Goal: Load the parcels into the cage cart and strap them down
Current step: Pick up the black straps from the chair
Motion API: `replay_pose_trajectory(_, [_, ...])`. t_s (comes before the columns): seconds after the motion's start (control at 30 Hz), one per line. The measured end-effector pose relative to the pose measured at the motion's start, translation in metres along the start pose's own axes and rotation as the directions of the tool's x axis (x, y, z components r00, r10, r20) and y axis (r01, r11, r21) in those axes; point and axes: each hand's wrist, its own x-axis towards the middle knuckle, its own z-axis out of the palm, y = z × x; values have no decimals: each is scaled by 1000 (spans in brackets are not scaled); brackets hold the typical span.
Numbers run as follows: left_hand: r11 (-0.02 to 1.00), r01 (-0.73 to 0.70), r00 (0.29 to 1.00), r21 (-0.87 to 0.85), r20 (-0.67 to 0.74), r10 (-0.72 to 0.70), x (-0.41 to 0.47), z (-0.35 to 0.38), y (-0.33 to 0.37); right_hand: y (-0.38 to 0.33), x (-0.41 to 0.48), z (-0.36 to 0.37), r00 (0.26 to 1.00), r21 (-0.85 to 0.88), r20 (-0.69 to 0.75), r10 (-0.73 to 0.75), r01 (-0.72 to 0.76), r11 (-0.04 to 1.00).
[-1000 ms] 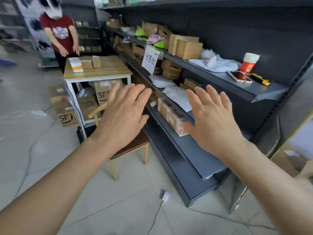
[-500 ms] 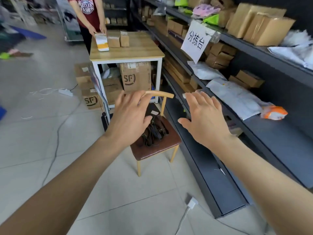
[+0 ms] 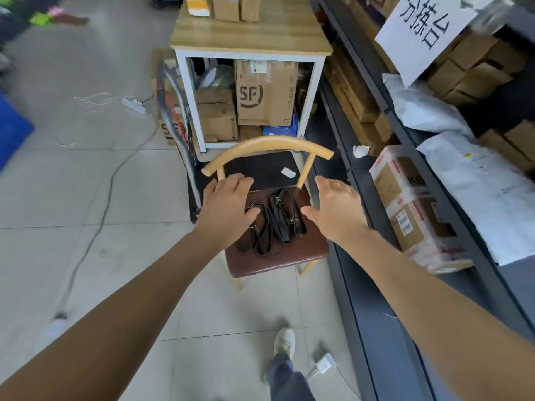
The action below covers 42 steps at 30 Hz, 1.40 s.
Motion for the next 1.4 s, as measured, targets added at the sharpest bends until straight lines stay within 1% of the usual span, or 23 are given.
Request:
replay_pose_trajectory(0.1, [998, 66, 993, 21, 92, -68, 40, 48, 3, 23, 49, 34, 997, 19, 81, -7, 6, 1000])
replay_pose_trajectory(0.2, [989, 146, 969, 37, 195, -150, 72, 99, -2, 37, 89, 73, 987, 47, 163, -2, -6, 999])
replay_pose_trajectory(0.3, [969, 247, 923, 23, 298, -242, 91, 152, -13, 45, 119, 117, 971, 61, 239, 2, -18, 998])
replay_pose_trajectory(0.4, [931, 365, 862, 6, 375, -340, 104, 203, -28, 50, 144, 167, 949, 84, 312, 35, -64, 994])
replay_pose_trajectory(0.47, [879, 476, 797, -15, 428, -425, 109, 237, -39, 55, 157, 202, 929, 93, 362, 78, -119, 988])
replay_pose_trajectory(0.53, [800, 599, 715, -45, 479, -509, 113, 270, -48, 61, 167, 236, 905, 97, 408, 122, -176, 980])
replay_pose_trajectory(0.6, [725, 686, 643, -63, 521, -562, 119, 297, -56, 65, 176, 266, 882, 98, 446, 154, -219, 971])
replay_pose_trajectory(0.77, [589, 803, 533, -87, 545, -647, 143, 348, -71, 71, 202, 324, 857, 119, 475, 201, -289, 950])
replay_pose_trajectory(0.87, [509, 852, 473, -120, 591, -654, 155, 372, -74, 73, 218, 351, 829, 158, 497, 257, -377, 913])
replay_pose_trajectory(1.0, [441, 885, 437, -149, 594, -676, 166, 396, -65, 76, 238, 373, 750, 209, 552, 364, -547, 810])
replay_pose_trajectory(1.07, [436, 888, 434, -147, 580, -689, 173, 405, -59, 74, 246, 381, 715, 226, 555, 425, -621, 750])
replay_pose_trajectory(1.13, [452, 883, 439, -130, 571, -694, 180, 411, -53, 71, 254, 388, 676, 270, 579, 456, -687, 674])
replay_pose_trajectory(1.17, [460, 881, 436, -111, 567, -699, 183, 413, -51, 69, 256, 391, 663, 267, 592, 458, -698, 665])
replay_pose_trajectory(1.23, [468, 880, 428, -86, 574, -699, 188, 416, -51, 70, 258, 395, 652, 233, 605, 458, -694, 681])
replay_pose_trajectory(1.33, [445, 888, 418, -117, 607, -675, 193, 418, -61, 71, 261, 399, 658, 223, 591, 467, -689, 689])
replay_pose_trajectory(1.4, [449, 883, 432, -139, 613, -661, 194, 418, -68, 68, 265, 401, 663, 232, 575, 479, -694, 682])
